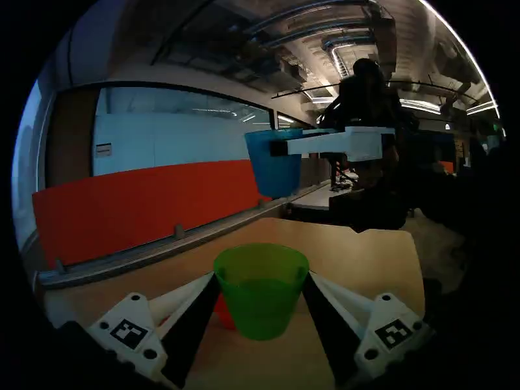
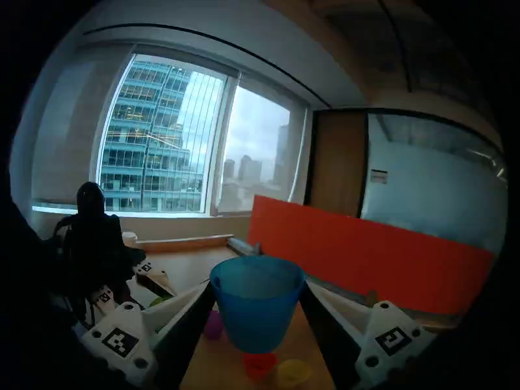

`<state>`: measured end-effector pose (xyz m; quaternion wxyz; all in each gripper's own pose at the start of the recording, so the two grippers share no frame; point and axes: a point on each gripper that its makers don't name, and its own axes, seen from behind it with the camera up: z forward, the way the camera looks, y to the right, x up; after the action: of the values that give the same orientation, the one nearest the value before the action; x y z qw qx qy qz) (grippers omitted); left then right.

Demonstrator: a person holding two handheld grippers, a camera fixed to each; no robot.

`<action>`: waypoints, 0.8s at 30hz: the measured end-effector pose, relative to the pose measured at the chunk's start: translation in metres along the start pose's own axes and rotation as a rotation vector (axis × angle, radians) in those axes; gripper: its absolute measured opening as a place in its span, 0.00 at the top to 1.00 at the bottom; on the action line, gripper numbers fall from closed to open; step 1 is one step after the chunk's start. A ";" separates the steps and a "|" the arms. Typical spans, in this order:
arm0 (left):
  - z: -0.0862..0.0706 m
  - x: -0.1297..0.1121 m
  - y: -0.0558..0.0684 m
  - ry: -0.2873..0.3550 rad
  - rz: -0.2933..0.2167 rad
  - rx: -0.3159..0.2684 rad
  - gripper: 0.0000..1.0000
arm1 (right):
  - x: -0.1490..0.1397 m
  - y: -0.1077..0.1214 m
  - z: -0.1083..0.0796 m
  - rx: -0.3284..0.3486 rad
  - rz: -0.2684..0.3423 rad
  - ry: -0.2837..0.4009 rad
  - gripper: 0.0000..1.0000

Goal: Pour water

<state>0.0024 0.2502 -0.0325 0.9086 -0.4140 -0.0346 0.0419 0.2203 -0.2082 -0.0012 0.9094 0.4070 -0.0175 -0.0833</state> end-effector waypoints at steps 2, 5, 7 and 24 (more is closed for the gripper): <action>-0.001 -0.005 -0.002 -0.012 0.001 0.005 0.15 | -0.006 0.000 0.000 0.000 0.004 -0.008 0.09; -0.002 -0.011 -0.006 -0.030 0.000 0.008 0.15 | -0.016 -0.001 0.000 0.005 0.016 -0.021 0.09; -0.002 -0.015 -0.008 -0.041 0.000 0.010 0.15 | -0.022 -0.001 0.000 0.012 0.031 -0.030 0.09; -0.005 -0.068 -0.022 -0.184 0.011 0.016 0.15 | -0.096 0.000 -0.002 0.057 0.085 -0.159 0.09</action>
<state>-0.0635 0.2251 -0.0214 0.9046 -0.4014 -0.1155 0.0852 0.1255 -0.1907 0.0006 0.8960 0.4236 -0.1092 -0.0759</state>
